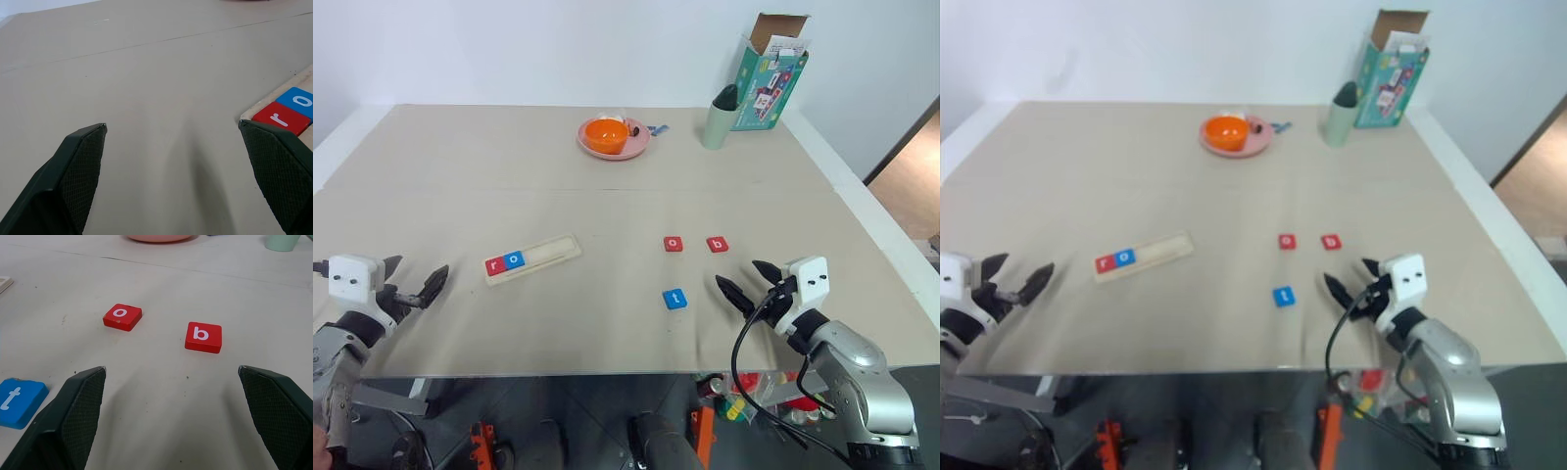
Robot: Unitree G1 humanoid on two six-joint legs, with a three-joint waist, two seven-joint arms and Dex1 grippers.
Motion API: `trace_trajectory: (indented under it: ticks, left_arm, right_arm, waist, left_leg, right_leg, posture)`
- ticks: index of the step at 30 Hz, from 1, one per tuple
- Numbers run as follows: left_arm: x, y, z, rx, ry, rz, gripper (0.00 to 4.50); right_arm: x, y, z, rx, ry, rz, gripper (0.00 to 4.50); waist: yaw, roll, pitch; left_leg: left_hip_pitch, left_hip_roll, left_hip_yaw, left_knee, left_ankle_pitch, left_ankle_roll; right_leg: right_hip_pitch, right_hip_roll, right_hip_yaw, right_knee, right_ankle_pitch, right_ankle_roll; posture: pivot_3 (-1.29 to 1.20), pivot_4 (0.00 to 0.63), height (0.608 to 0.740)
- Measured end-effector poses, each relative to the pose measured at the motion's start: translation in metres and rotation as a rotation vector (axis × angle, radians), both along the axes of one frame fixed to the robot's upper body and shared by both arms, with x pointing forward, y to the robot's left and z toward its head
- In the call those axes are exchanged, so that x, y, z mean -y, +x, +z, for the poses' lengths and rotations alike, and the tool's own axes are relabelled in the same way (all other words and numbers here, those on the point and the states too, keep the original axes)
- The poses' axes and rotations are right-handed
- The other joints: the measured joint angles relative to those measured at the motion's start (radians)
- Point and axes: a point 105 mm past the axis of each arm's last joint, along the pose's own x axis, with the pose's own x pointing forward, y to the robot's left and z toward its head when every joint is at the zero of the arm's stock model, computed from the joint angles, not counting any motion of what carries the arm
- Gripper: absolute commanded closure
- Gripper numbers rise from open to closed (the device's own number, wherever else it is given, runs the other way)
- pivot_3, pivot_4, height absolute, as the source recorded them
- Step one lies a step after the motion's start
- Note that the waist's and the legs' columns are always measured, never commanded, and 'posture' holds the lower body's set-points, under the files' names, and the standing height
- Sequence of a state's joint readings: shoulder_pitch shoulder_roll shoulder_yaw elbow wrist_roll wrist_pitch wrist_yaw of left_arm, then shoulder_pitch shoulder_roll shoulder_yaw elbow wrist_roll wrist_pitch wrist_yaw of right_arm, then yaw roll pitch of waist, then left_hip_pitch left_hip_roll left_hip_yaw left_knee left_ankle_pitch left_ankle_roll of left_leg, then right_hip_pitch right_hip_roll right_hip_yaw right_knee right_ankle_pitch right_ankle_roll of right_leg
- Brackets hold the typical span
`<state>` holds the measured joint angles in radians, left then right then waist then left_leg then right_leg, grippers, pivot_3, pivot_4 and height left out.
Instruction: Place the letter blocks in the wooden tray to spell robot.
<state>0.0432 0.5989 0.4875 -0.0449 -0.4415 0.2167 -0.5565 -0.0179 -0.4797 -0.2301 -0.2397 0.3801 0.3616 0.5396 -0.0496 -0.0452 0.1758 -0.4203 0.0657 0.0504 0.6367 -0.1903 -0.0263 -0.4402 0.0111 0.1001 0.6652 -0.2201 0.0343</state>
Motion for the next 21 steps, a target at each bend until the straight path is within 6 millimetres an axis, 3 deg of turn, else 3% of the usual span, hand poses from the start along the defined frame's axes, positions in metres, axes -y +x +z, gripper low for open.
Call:
trace_trajectory:
  ticks: [3,8,21]
  left_arm:
    - [-0.001,0.0,0.0,-0.004,-0.009,-0.016,0.0]
    - [-0.009,-0.003,0.013,0.023,-0.021,-0.057,0.0]
    - [-0.006,-0.004,0.015,0.036,-0.03,-0.112,0.0]
  right_arm:
    - [0.005,0.004,0.002,-0.011,0.018,-0.017,0.02]
    - [0.042,0.011,0.029,0.037,0.016,-0.121,0.02]
    - [0.033,0.004,0.016,-0.038,0.058,-0.03,0.02]
  waist:
    - [-0.001,0.0,0.0]
    - [0.0,-0.001,-0.001]
    - [0.0,-0.001,-0.001]
  left_leg:
    - [0.0,0.0,0.0,0.0,0.0,0.0]
    - [0.0,-0.001,0.0,0.0,0.0,0.0]
    - [0.0,-0.001,0.0,0.0,0.0,0.0]
  right_leg:
    - [0.0,0.0,0.0,0.0,0.0,0.0]
    - [0.0,0.0,0.001,0.0,0.0,0.0]
    - [0.0,0.0,0.001,0.0,0.0,0.0]
  posture:
    - [0.0,0.15,0.74]
    - [0.0,0.15,0.74]
    - [0.0,0.15,0.74]
